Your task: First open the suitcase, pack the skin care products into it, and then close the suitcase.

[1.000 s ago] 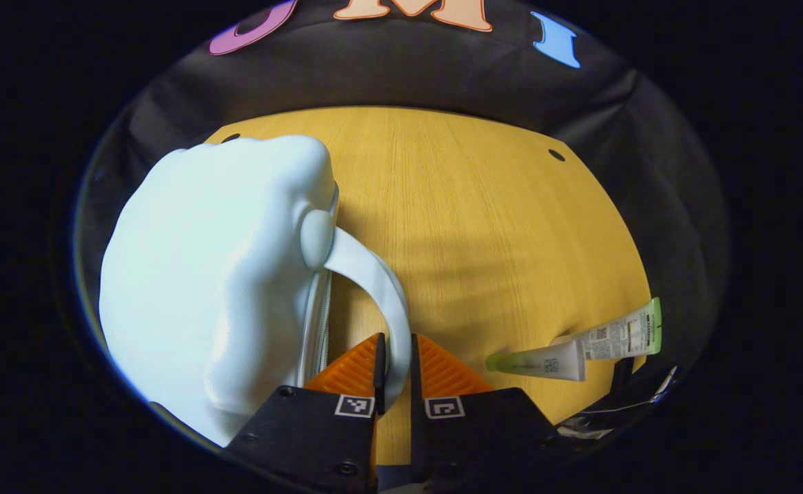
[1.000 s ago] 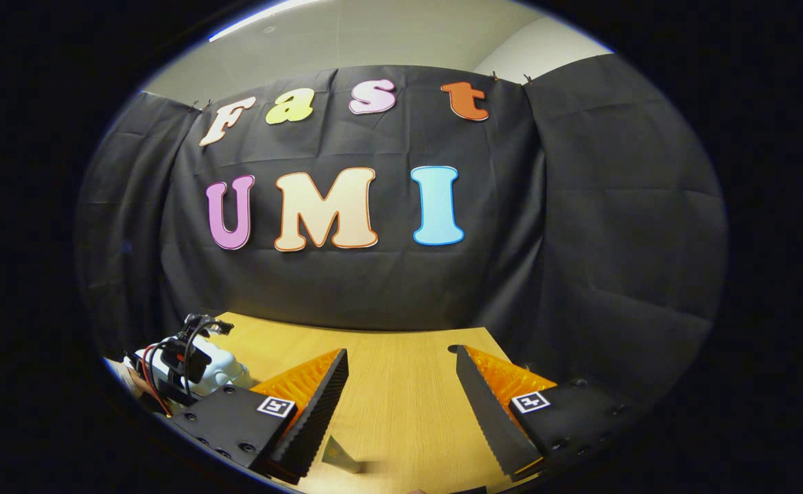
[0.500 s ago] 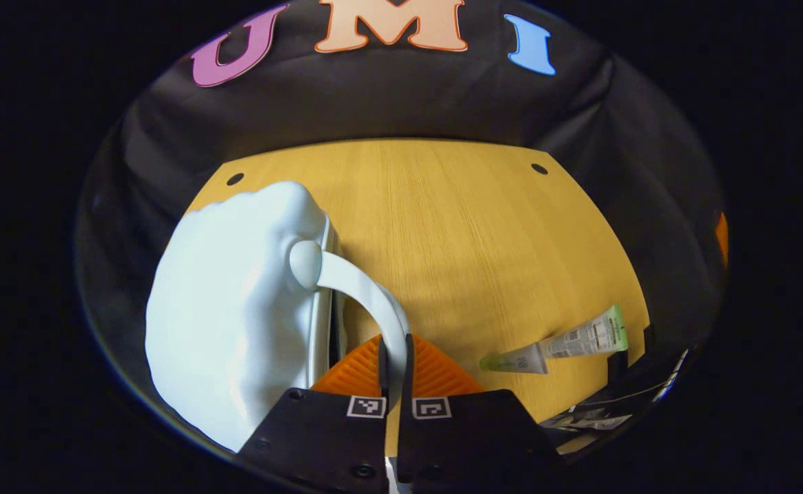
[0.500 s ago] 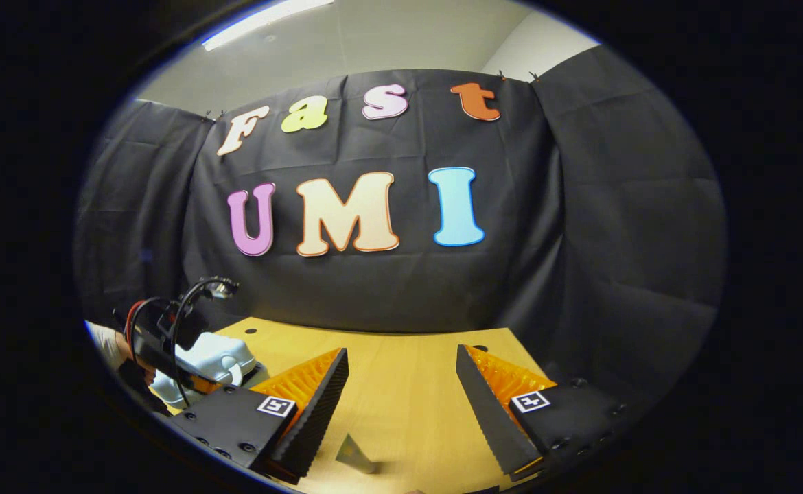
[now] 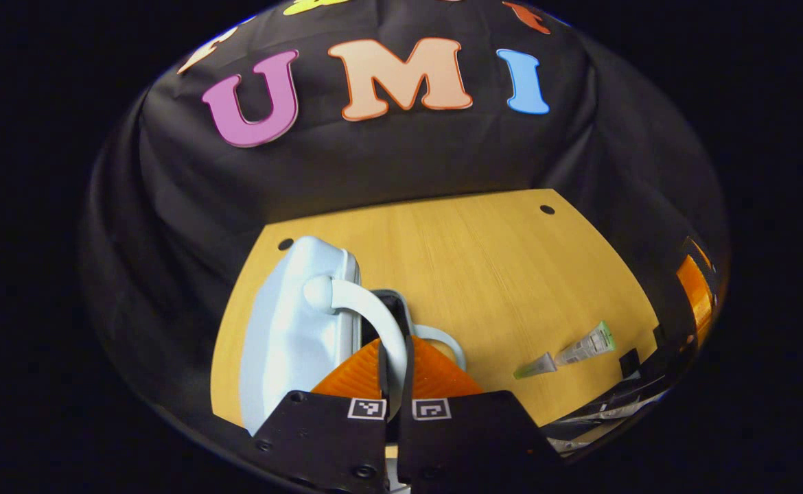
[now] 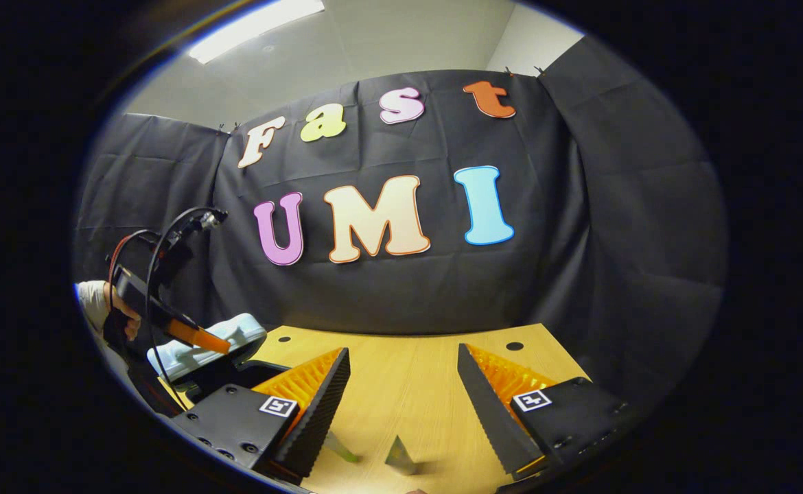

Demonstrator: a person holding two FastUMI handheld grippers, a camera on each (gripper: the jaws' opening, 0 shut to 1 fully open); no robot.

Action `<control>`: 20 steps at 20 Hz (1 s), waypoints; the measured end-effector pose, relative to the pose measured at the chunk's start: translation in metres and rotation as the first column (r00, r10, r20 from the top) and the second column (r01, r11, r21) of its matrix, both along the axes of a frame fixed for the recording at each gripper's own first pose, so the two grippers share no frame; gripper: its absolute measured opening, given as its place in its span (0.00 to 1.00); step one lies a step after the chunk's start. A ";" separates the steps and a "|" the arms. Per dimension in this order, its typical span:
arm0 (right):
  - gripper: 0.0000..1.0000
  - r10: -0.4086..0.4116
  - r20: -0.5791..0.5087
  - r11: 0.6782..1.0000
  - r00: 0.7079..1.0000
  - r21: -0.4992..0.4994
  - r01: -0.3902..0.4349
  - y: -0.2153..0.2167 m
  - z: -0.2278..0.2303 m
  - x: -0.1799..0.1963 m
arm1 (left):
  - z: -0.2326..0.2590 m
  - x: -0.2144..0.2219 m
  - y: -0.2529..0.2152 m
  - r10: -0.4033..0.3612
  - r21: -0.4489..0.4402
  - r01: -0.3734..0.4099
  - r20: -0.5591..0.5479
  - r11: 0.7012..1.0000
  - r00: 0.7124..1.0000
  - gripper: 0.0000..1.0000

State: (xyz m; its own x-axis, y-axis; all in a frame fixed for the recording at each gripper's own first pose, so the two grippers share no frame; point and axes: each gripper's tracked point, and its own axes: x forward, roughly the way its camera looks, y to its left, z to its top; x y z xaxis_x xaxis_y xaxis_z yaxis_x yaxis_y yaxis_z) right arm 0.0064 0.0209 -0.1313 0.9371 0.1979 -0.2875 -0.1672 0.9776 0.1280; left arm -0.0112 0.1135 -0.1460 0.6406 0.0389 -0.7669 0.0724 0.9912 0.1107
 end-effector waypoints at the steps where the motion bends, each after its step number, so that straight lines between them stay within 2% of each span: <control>1: 0.98 -0.005 0.013 1.000 1.000 -0.006 0.005 0.007 0.003 0.000 | 0.009 0.000 0.012 0.002 -0.001 -0.002 0.012 1.000 1.000 0.00; 5: 0.98 -0.037 0.031 0.999 0.999 -0.014 0.037 0.034 0.009 -0.004 | 0.038 0.007 0.072 0.071 -0.022 -0.070 0.087 0.997 0.994 0.00; 6: 0.95 -0.045 0.040 0.999 0.998 -0.017 0.045 0.039 0.013 -0.005 | 0.045 0.008 0.087 0.085 -0.026 -0.082 0.110 0.996 0.990 0.00; 10: 0.98 -0.074 0.078 0.995 0.994 -0.055 0.079 0.056 0.028 -0.005 | 0.063 0.003 0.146 0.100 -0.007 -0.100 0.150 0.995 0.984 0.00; 12: 0.98 -0.098 0.104 0.992 0.990 -0.072 0.106 0.065 0.036 -0.005 | 0.066 0.003 0.176 0.095 0.021 -0.100 0.170 0.995 0.981 0.00; 16: 0.95 -0.131 0.141 0.984 0.981 -0.099 0.146 0.091 0.044 -0.006 | 0.059 0.001 0.244 0.148 0.025 -0.156 0.188 0.988 0.971 0.00; 20: 1.00 -0.161 0.165 0.974 0.973 -0.134 0.184 0.115 0.043 -0.009 | 0.050 -0.004 0.306 0.176 0.015 -0.183 0.199 0.983 0.964 0.00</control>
